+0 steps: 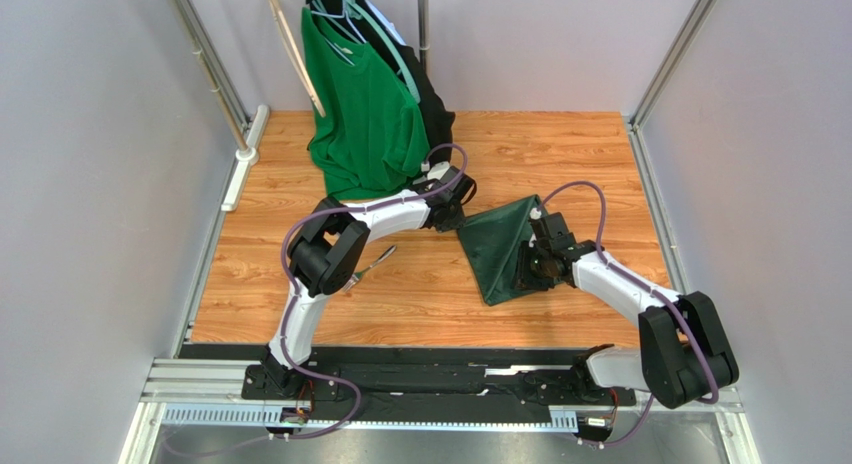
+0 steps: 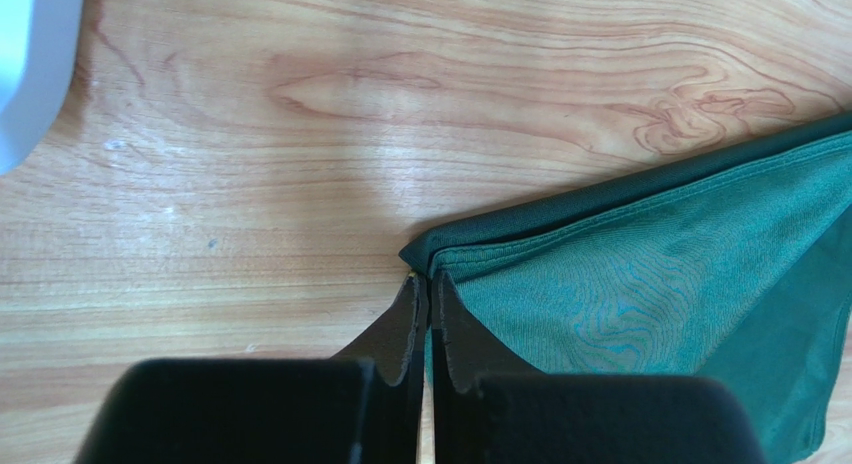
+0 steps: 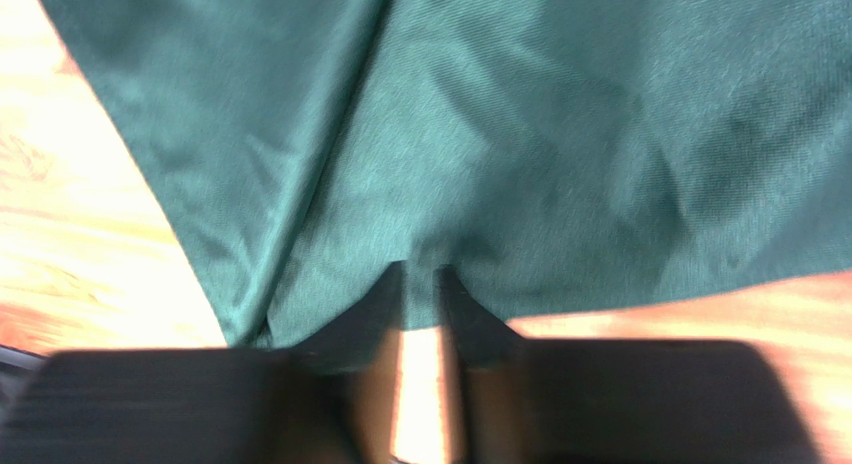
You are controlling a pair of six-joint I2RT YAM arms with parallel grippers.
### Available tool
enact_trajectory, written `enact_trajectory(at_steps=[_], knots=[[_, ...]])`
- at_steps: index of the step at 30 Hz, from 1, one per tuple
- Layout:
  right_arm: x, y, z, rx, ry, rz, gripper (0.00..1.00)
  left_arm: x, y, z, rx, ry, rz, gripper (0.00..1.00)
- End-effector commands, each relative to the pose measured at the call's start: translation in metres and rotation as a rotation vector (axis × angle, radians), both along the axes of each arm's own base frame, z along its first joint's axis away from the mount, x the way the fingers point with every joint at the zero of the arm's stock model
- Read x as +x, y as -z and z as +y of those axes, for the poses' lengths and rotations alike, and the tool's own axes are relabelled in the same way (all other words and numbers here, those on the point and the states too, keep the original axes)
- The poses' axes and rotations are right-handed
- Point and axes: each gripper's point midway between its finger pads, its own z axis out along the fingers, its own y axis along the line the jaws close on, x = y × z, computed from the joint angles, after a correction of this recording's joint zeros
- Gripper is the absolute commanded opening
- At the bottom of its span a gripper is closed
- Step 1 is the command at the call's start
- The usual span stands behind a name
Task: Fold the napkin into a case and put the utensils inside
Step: Pick up the upper triangle-folded napkin from the center of the board.
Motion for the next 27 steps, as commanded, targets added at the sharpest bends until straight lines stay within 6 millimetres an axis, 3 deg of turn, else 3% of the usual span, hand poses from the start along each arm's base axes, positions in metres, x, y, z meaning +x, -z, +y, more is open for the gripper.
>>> enact_trajectory(at_steps=[1,2,3,6,8,14,18,27], knots=[[0.011,-0.039,0.010,-0.053,-0.083,-0.113,0.34,-0.003,-0.012,-0.003,-0.003,0.025,-0.025,0.00],[0.015,-0.052,0.008,-0.083,-0.093,-0.153,0.37,-0.004,-0.013,-0.003,-0.005,0.025,-0.019,0.00],[0.011,-0.057,0.017,-0.085,-0.136,-0.175,0.42,-0.004,-0.015,-0.004,-0.011,0.027,-0.018,0.00],[0.003,-0.072,0.044,-0.021,-0.235,-0.216,0.47,-0.008,-0.015,-0.004,-0.015,0.030,-0.005,0.00],[-0.004,-0.070,0.060,-0.013,-0.300,-0.228,0.47,-0.010,-0.014,-0.005,-0.021,0.036,-0.001,0.00],[-0.010,-0.051,0.080,-0.058,-0.369,-0.193,0.45,-0.010,-0.016,-0.002,-0.023,0.040,-0.003,0.00],[-0.016,-0.039,0.080,-0.093,-0.375,-0.156,0.39,-0.009,-0.019,-0.001,-0.028,0.043,-0.008,0.00],[-0.019,-0.023,0.072,-0.156,-0.352,-0.129,0.39,-0.009,-0.019,0.000,-0.034,0.050,-0.005,0.00]])
